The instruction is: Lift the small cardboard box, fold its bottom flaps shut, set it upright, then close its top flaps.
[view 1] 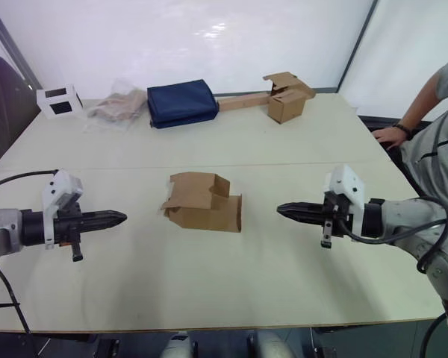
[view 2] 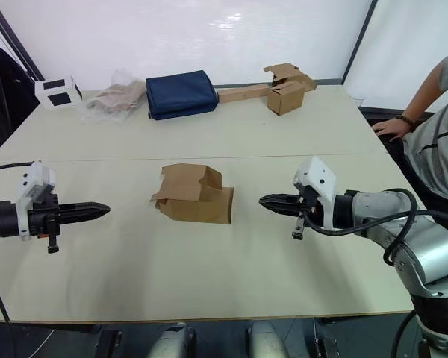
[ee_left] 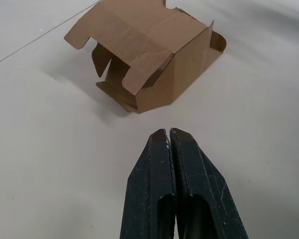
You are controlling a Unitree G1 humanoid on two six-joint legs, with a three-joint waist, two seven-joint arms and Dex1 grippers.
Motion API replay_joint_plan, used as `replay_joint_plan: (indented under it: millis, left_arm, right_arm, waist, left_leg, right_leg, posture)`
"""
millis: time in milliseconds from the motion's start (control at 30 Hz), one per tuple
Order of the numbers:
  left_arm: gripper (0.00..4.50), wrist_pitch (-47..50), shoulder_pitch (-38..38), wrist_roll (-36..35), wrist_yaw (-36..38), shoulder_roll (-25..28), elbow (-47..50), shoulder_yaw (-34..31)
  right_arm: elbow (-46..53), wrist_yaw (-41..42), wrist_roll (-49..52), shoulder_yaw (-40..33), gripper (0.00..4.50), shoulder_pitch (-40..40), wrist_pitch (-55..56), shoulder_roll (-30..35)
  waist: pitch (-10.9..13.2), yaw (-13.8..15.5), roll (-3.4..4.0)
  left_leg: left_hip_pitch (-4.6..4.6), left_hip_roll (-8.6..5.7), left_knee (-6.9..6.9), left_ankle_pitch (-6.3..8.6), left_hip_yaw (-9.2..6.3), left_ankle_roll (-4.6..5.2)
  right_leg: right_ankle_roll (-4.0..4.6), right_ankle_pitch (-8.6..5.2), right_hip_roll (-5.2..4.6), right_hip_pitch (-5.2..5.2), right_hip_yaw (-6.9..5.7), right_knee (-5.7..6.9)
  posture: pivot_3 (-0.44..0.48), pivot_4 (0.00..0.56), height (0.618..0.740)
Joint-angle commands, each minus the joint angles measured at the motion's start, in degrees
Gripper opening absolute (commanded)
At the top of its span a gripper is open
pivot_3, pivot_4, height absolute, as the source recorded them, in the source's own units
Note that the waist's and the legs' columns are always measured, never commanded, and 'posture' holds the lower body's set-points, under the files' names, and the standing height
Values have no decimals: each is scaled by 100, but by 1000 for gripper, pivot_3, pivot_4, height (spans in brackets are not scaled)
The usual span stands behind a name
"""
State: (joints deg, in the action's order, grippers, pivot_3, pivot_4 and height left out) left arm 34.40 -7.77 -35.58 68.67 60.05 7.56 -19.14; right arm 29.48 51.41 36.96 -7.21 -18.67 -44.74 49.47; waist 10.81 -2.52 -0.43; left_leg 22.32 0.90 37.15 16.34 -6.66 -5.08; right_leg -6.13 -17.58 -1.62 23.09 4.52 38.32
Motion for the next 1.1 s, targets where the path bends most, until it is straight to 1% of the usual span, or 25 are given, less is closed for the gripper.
replay_joint_plan:
  millis: [33,133,233,367,467,567,667,700,733,767,800,867,900,1033,1100]
  left_arm:
    - [66,-123,-262,-9,41,64,9,-72]
    - [66,-140,-380,13,29,-5,-9,32]
    - [66,-133,-493,-2,1,-113,31,151]
    - [66,-125,-925,82,-23,-238,-261,444]
    - [66,136,-1350,40,-232,-400,-482,601]
    - [768,651,-1894,-44,-176,-523,-805,961]
    - [1961,1023,-2451,-58,-23,-690,-1406,1247]
    - [2244,1228,-2653,-100,48,-740,-1699,1303]
    - [2701,1505,-2863,-146,152,-778,-2025,1375]
    - [2990,1768,-3043,-149,310,-783,-2332,1502]
    - [3463,1984,-3205,-119,464,-803,-2619,1635]
    - [4053,2325,-3541,-37,639,-935,-3188,1843]
    - [4444,2449,-3715,25,710,-1015,-3473,1945]
    - [4444,2990,-4369,170,894,-1333,-4567,2161]
    - [4444,3051,-4668,305,892,-1549,-5157,2196]
  right_arm:
    - [77,-16,-26,-37,0,-99,178,10]
    - [148,-72,-134,2,0,1,257,33]
    - [235,-201,52,-121,0,-30,154,-52]
    - [224,-222,-154,-58,0,75,324,31]
    - [271,-312,-163,-80,0,87,346,-17]
    - [303,-444,-198,-82,0,104,393,-107]
    - [294,-494,-298,24,0,88,487,-151]
    - [288,-510,-326,47,0,74,520,-167]
    - [282,-539,-344,58,0,65,546,-193]
    - [281,-570,-361,72,0,59,571,-221]
    - [293,-603,-374,90,0,62,585,-254]
    - [352,-671,-407,138,0,95,597,-308]
    - [391,-708,-405,152,0,115,593,-337]
    - [553,-843,-400,153,0,207,554,-408]
    - [644,-903,-404,115,0,289,531,-386]
  waist:
    - [0,0,0]
    - [0,2,0]
    - [0,1,0]
    - [1,12,-2]
    - [1,4,-2]
    - [0,5,-2]
    - [0,-2,-2]
    - [0,-1,-3]
    - [0,-4,-2]
    - [0,-9,-2]
    - [0,-21,-2]
    - [0,-29,-2]
    - [0,-27,-2]
    - [0,-5,-3]
    - [0,-4,-4]
  left_leg:
    - [0,0,0,0,0,0]
    - [0,0,0,0,1,0]
    - [0,0,0,0,1,0]
    - [1,0,1,0,0,0]
    - [1,-1,2,0,0,0]
    - [1,-1,5,0,0,0]
    - [1,-2,5,0,-1,0]
    - [1,-2,5,0,0,0]
    - [1,-2,5,0,-1,0]
    - [1,-2,6,0,-1,0]
    - [1,-2,5,0,-1,0]
    - [1,-2,4,0,-1,0]
    - [1,-3,4,0,-1,0]
    - [5,-5,13,0,-5,0]
    - [6,-5,16,0,-6,0]
  right_leg:
    - [0,0,0,0,0,0]
    - [0,0,-1,0,1,-1]
    - [0,0,0,0,0,0]
    - [0,0,1,0,-1,1]
    - [0,0,1,0,0,1]
    - [0,0,2,0,-1,3]
    - [-1,0,3,0,-1,4]
    - [-1,0,3,0,-1,4]
    - [-1,0,5,0,-2,4]
    - [-1,0,5,0,-2,5]
    - [-1,0,6,0,-2,5]
    - [-1,0,7,3,-1,6]
    - [-1,0,7,3,-1,7]
    - [-1,0,6,3,-4,11]
    - [-1,0,6,3,-4,11]
  posture:
    - [0,150,740]
    - [0,150,740]
    - [0,150,740]
    - [0,150,740]
    - [0,150,740]
    - [0,150,740]
    - [0,150,740]
    - [0,150,740]
    - [0,150,740]
    - [0,150,740]
    - [0,150,740]
    - [0,150,740]
    - [0,150,740]
    - [0,150,740]
    - [0,150,740]
